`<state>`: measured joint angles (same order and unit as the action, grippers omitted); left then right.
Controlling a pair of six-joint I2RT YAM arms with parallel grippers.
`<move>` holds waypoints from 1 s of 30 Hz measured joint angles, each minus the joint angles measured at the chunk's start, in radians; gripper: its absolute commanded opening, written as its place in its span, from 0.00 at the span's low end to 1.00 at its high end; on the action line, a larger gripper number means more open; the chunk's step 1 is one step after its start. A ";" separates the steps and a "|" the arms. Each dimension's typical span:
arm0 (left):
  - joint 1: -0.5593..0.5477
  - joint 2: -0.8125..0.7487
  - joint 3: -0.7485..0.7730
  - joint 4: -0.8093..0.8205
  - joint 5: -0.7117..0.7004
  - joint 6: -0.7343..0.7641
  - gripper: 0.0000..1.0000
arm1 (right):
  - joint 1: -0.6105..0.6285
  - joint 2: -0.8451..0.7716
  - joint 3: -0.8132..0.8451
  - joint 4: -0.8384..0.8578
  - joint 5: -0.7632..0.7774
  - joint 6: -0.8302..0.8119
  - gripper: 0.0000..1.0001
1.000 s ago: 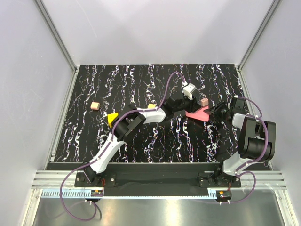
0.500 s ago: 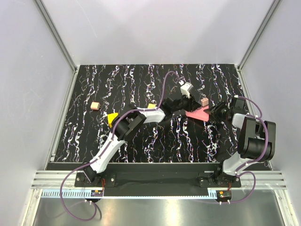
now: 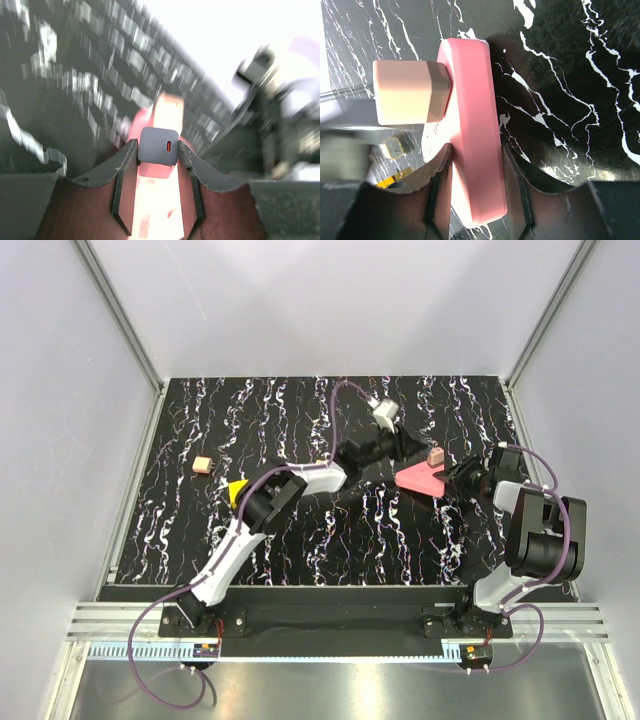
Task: Pull the plug off the socket
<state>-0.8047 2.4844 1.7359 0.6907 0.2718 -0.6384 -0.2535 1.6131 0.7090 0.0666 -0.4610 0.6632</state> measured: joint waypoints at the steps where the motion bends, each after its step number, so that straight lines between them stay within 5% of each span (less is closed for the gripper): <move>1: 0.011 0.002 0.017 0.027 0.005 -0.025 0.00 | 0.000 0.000 0.000 0.000 0.000 0.000 0.00; 11: 0.085 -0.025 0.002 0.186 0.002 -0.064 0.00 | 0.000 0.000 0.000 0.000 0.000 0.000 0.00; 20: 0.050 -0.432 -0.465 0.042 -0.148 0.055 0.00 | 0.000 0.000 0.000 0.000 0.000 0.000 0.00; 30: 0.095 -0.885 -0.910 -0.192 -0.469 -0.246 0.00 | 0.000 0.000 0.000 0.000 0.000 0.000 0.00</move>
<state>-0.7101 1.5993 0.8257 0.4988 -0.1974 -0.8848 -0.2535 1.6131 0.7086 0.0666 -0.4610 0.6632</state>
